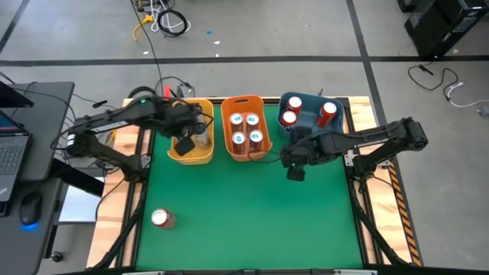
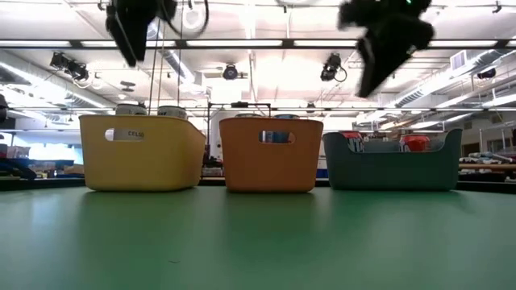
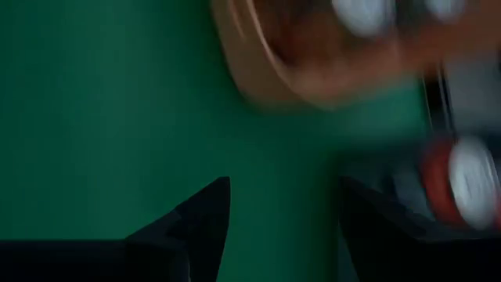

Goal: Sort soda cans
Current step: Adjust the blue bin

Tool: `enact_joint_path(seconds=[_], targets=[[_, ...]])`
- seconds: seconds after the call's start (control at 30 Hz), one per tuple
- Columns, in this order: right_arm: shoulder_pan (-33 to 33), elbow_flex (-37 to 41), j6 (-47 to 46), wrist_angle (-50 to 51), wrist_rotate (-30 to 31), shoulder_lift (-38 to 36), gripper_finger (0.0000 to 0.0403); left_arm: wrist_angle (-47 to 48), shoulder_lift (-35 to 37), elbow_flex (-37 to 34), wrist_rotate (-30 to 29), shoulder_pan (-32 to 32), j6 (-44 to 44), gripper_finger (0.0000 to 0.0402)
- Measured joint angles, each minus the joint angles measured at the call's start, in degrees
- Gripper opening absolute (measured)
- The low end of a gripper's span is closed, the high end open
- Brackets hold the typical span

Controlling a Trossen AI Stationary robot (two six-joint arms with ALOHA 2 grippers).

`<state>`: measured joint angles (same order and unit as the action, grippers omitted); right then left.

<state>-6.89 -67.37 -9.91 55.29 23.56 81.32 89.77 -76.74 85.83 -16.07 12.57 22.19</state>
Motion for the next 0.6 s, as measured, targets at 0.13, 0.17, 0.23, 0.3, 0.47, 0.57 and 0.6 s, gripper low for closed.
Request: enact_joint_path(seconds=[0.13,0.17,0.23,0.3,0.47,0.57,0.6], targets=[[2.83,-0.61,-6.6,16.51,0.4,0.0,0.0214,-1.22,3.98,1.37,-3.12,-4.22,0.76,0.0395],[3.65,-0.61,-8.07,20.21,0.5,0.0,0.021,-2.67,5.3,1.18,-3.4,-5.26,0.75,0.0394],[5.37,-0.61,-10.15,26.17,0.88,0.0,0.0196,-6.85,8.34,0.35,-3.58,-7.07,0.69,0.0394],[6.98,-0.61,-10.28,29.63,0.9,0.0,0.0176,-11.11,10.97,-0.9,-3.54,-8.95,-0.76,0.0394],[10.89,-0.61,-4.41,33.82,0.25,0.0,0.0137,-20.44,16.71,-4.53,-2.53,-13.24,-5.07,0.0394],[13.88,-0.61,1.34,34.63,-0.83,0.0,0.0137,-24.02,19.05,-6.88,-0.69,-15.07,-7.22,0.0394],[15.08,-0.61,3.28,34.63,-1.3,0.0,0.014,-24.89,19.65,-7.59,-0.35,-15.57,-7.96,0.0394]])
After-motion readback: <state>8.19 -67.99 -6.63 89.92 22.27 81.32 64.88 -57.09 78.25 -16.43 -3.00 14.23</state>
